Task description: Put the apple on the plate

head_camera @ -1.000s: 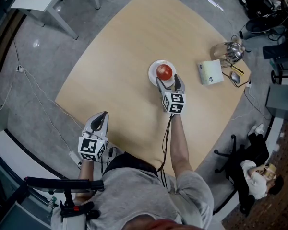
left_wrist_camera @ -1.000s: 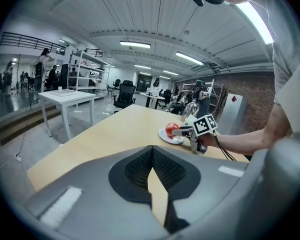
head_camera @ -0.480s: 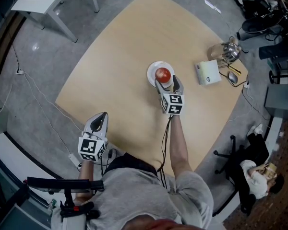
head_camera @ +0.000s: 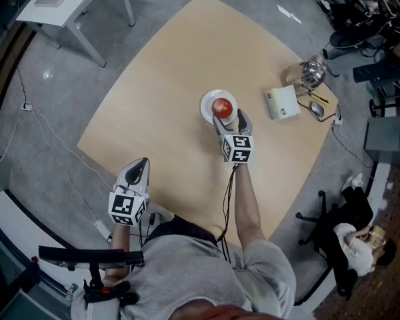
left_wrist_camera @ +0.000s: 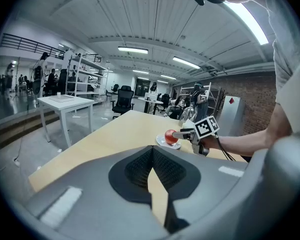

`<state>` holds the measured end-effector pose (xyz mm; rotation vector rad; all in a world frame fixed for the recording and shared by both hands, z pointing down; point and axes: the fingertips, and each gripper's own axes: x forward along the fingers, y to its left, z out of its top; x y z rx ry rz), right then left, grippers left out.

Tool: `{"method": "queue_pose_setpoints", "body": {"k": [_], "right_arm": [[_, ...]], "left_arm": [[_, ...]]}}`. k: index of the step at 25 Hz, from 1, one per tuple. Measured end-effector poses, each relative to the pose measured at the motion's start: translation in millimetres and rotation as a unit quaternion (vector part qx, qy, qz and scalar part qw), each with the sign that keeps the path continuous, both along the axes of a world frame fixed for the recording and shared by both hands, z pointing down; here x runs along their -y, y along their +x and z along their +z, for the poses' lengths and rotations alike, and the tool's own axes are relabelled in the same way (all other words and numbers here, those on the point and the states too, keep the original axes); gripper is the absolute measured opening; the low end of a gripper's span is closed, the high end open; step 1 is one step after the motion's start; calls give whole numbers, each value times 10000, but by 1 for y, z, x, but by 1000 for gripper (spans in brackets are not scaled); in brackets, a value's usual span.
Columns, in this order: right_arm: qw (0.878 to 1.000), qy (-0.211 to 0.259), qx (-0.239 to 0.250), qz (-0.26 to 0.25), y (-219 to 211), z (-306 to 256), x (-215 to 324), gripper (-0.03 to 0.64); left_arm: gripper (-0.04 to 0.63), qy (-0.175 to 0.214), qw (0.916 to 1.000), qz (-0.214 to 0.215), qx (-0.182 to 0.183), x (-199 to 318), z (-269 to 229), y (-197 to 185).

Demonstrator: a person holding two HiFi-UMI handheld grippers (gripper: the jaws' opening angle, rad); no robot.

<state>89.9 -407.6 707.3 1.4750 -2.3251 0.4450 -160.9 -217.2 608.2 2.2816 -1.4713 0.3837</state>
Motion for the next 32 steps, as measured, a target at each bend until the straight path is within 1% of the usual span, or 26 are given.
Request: {"method": "queue_pose_setpoints", "body": {"k": [14,22,27,32], "right_arm": [[9999,151,40,7,5,-29,-30,399],[9995,291,117,-40,2,-54,-54,391],[9992,340,178,-82,5,-76,-81,388],[9990,359,242,-68,3,-79,-93,382]], "left_arm": [[18,304,9995,16,11,-13,-24,5],[18,495,9988,19,43,-27,-41,6],[18,633,9980,29,78,-46,-65,13],[18,694,9976,33,72,-52,-65,12]]}}
